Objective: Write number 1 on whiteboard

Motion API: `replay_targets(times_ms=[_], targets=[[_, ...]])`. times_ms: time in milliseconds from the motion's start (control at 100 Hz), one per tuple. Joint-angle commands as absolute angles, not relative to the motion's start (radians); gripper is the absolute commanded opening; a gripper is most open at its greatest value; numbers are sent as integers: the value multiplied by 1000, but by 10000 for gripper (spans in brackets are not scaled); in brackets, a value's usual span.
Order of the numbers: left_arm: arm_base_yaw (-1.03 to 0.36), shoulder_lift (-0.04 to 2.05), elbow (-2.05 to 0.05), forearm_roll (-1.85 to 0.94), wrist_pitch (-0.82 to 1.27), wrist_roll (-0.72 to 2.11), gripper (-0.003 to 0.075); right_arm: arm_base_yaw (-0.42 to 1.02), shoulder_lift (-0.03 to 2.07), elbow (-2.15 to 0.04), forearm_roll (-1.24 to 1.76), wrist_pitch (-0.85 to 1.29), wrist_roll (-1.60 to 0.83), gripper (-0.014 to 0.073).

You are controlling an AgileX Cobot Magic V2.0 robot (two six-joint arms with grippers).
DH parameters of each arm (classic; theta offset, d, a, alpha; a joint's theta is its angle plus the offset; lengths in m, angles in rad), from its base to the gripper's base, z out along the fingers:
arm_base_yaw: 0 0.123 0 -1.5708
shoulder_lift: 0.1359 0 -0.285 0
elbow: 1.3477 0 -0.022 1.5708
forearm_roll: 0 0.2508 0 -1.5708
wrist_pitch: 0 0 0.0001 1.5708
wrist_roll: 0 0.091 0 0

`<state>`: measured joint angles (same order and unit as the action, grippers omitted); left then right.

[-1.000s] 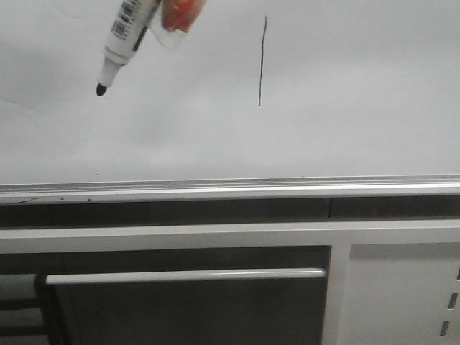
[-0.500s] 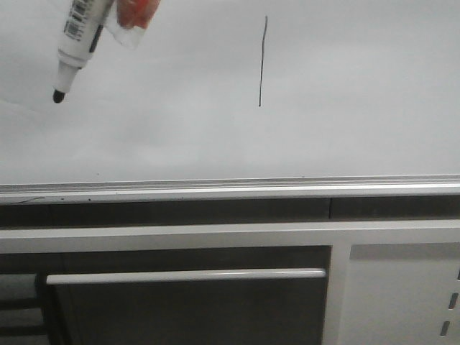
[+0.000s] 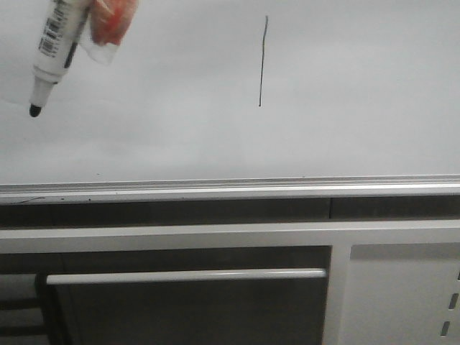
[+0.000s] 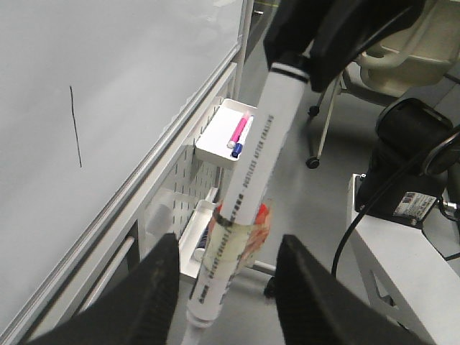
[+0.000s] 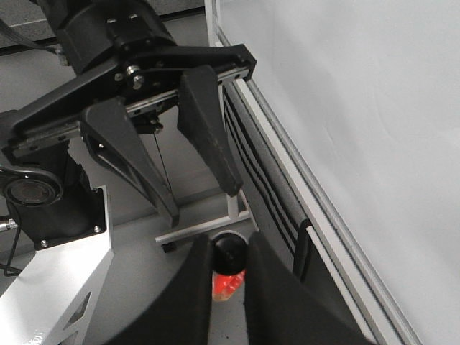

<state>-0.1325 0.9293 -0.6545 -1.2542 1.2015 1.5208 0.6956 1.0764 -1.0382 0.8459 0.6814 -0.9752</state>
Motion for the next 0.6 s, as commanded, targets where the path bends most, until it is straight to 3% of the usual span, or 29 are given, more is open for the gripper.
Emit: replay_targets(times_ms=[0, 270, 590], targets=[[-165, 926, -688, -1317, 1218, 1529, 298, 696, 1073, -1087, 897, 641, -991, -44], [-280, 928, -688, -1283, 1089, 1529, 295, 696, 1098, -1117, 948, 670, -1025, -43], [-283, 951, -688, -1294, 1053, 1529, 295, 696, 1098, -1117, 948, 708, -1025, -44]])
